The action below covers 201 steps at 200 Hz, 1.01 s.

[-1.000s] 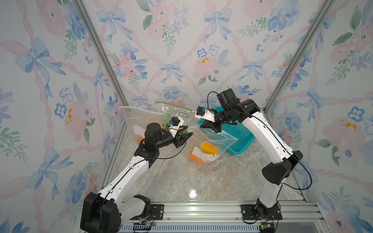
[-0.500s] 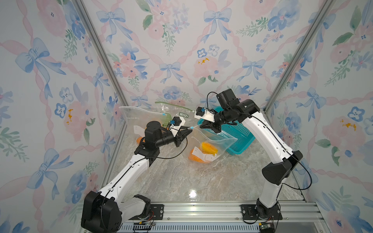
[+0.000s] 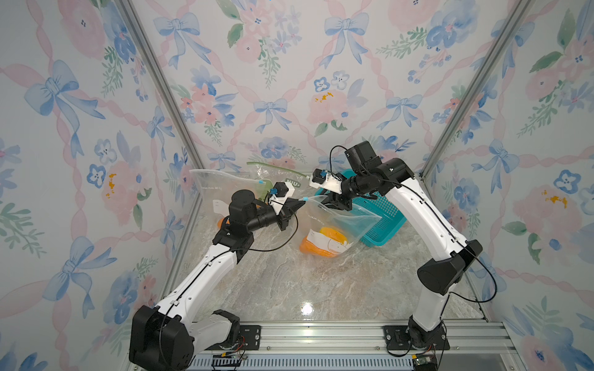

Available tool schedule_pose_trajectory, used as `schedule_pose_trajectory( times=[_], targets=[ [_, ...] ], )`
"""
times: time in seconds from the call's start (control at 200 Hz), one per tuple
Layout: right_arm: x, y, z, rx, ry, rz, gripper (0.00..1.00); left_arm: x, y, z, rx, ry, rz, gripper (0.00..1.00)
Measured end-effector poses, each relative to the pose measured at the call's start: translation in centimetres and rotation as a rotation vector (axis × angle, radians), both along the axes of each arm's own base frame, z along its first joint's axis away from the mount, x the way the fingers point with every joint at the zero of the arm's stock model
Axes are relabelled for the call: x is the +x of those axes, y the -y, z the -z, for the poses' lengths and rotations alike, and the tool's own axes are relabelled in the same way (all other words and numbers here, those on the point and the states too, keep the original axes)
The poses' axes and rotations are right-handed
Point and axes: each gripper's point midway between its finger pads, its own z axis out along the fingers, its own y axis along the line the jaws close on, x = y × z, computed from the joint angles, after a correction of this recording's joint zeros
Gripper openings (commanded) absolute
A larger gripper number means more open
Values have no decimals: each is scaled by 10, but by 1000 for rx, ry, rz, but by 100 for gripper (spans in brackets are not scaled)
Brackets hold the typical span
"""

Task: Place the mango in a zip-top bag and seal the zipper
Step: Adjust the zipper food storage bag at the center of the board, then zip the zipper on the zipper food storage bag.

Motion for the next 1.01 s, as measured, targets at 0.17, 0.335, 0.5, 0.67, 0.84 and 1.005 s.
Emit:
schedule_pose_trajectory(
  times=[0.17,0.335,0.5,0.67,0.84,1.005],
  targets=[
    [-6,8,-38,93,95,50,55,0,0,-1,-4,-4,0,0],
    [-32,19,-89,225,223,45,48,0,0,-1,-4,-4,0,0],
    [-46,3,-110,294,278,-10,44,-1,-1,-3,-6,2,0,0],
    [-39,-22,-88,277,240,-45,38,-7,-2,-11,-14,23,0,0],
    [-26,-43,-64,241,194,-65,31,-9,-4,-16,-19,36,-2,0],
    [-22,-49,-59,229,180,-68,27,-7,-6,-13,-13,24,-19,0]
  ],
)
